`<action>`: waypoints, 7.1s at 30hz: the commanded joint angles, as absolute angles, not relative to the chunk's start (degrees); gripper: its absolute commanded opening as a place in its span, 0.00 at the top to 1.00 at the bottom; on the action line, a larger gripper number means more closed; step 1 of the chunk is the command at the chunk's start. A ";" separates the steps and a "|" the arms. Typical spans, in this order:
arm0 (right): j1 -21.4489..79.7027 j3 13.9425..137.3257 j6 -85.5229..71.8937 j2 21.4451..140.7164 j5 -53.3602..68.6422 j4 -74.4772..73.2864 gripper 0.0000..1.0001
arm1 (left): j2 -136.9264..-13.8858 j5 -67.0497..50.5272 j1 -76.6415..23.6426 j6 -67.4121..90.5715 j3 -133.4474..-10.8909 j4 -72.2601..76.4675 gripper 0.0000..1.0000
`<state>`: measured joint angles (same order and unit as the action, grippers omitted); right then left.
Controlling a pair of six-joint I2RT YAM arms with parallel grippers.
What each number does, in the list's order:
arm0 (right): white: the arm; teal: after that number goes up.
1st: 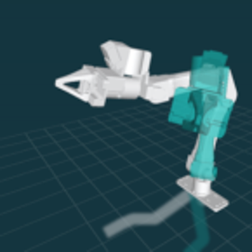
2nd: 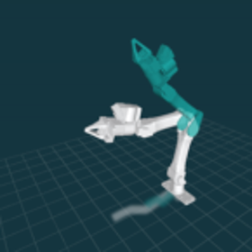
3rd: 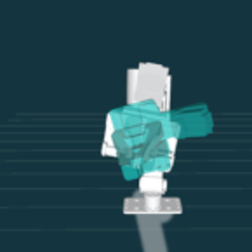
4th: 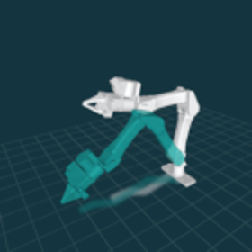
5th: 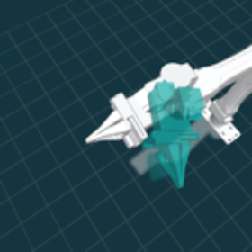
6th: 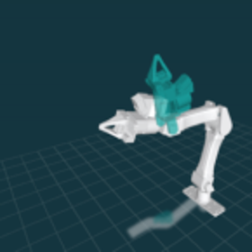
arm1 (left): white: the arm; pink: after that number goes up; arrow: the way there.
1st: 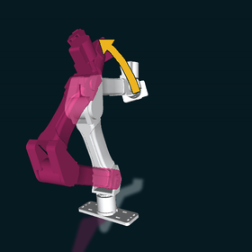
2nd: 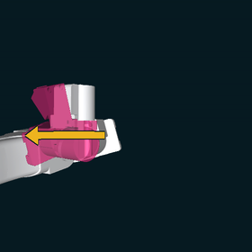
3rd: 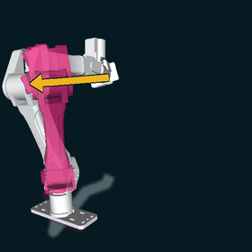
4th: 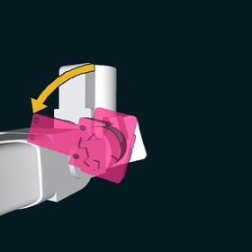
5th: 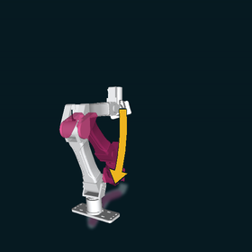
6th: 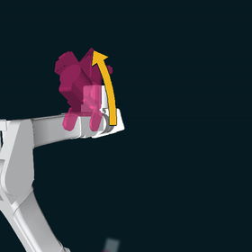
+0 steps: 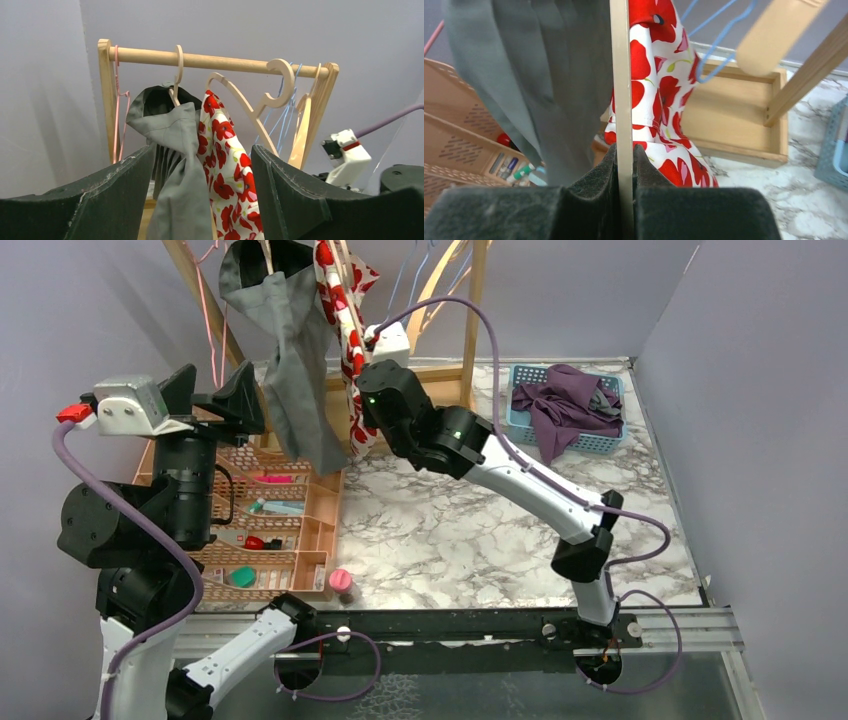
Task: Place the skirt on the hanger
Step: Place the hanger at the clothesline.
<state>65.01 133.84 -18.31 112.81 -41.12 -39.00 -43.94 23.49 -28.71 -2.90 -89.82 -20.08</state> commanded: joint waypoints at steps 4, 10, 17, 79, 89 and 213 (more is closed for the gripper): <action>65.37 139.97 -15.92 117.99 -42.00 -25.61 0.99 | -42.59 26.16 -28.62 -3.07 -89.30 -22.82 0.26; 63.84 139.57 -12.57 118.35 -42.67 -20.35 0.99 | -42.78 25.41 -28.56 -1.13 -88.79 -23.91 0.26; 59.67 133.60 -15.16 114.57 -36.84 -21.16 0.99 | -48.05 14.47 -28.56 10.39 -87.68 -25.75 0.26; 59.50 105.04 -16.55 90.33 -18.89 -16.89 0.99 | -69.30 1.42 -28.13 45.57 -81.30 -1.18 0.59; 59.42 97.93 -16.67 84.95 -15.02 -14.06 0.93 | -66.72 -0.20 -28.04 56.62 -79.45 0.26 1.00; 57.87 119.30 -12.04 99.49 -3.58 -9.76 0.42 | -38.09 21.82 -28.04 5.48 -85.11 -17.80 0.24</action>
